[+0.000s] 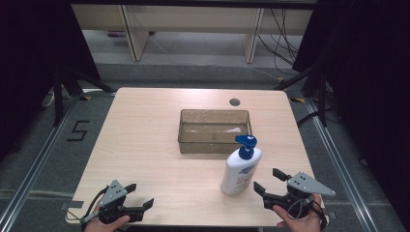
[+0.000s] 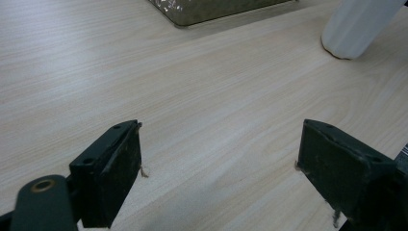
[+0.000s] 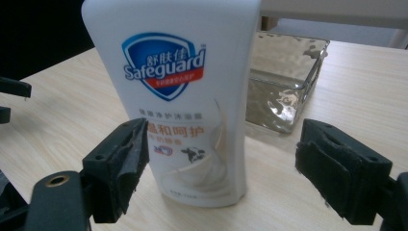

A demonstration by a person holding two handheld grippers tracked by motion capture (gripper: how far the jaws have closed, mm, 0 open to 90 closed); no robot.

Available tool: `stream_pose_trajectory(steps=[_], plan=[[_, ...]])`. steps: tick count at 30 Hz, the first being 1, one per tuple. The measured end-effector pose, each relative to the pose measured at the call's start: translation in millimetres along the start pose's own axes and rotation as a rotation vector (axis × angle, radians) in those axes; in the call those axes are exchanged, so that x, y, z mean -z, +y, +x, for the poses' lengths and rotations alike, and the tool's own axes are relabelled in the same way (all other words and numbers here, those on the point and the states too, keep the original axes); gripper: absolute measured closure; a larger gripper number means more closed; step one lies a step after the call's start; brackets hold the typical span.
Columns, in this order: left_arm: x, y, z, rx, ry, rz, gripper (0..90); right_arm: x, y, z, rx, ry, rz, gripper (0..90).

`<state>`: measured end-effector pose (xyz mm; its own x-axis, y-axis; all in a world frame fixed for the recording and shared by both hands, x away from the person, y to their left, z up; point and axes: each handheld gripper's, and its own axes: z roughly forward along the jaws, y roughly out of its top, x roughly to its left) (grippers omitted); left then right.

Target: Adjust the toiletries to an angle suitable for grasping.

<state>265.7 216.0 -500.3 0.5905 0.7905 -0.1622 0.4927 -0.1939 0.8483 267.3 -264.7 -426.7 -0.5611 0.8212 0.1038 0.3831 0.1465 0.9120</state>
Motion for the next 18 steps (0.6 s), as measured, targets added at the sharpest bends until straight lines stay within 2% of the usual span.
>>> stream_pose_trajectory(steps=[1,3,5,6,7,8,10,12,13,15,18], plan=[[0.1,0.1,-0.2,0.0,-0.001,0.0,14.8,0.3,1.6,-1.8,0.028,-0.005,-0.003,19.3],[0.5,0.3,-1.3,0.002,0.004,0.0,14.8,0.7,3.4,-1.5,0.033,-0.003,-0.016,19.4],[0.5,0.2,-1.0,-0.002,0.006,0.003,14.8,2.6,5.3,-0.4,0.027,-0.002,-0.007,19.6],[0.5,0.3,-0.8,-0.004,0.008,0.008,14.8,1.9,5.9,-0.3,0.038,-0.006,-0.027,19.6],[0.1,0.2,-1.5,0.004,0.008,0.004,14.8,2.5,6.7,2.7,0.002,0.011,-0.027,19.7],[0.0,0.2,-1.5,0.005,0.007,0.003,14.8,4.2,8.9,1.1,0.037,0.009,-0.02,19.9],[0.4,0.3,-0.9,-0.001,0.011,0.009,14.8,4.4,10.8,2.6,0.037,0.011,-0.034,20.0],[-0.5,-0.1,-0.5,0.005,0.002,-0.002,14.8,6.3,14.2,2.5,0.06,0.001,-0.03,20.1],[-0.6,-0.2,-0.3,0.005,0.002,-0.002,14.8,6.6,15.4,4.5,0.038,0.012,-0.035,20.1],[0.4,0.1,-0.2,0.0,0.014,0.012,14.8,7.8,18.3,5.7,0.05,0.005,-0.043,20.1],[-0.7,-0.3,-0.2,0.001,0.005,0.004,14.8,9.7,22.9,7.5,0.072,0.008,-0.04,21.0]])
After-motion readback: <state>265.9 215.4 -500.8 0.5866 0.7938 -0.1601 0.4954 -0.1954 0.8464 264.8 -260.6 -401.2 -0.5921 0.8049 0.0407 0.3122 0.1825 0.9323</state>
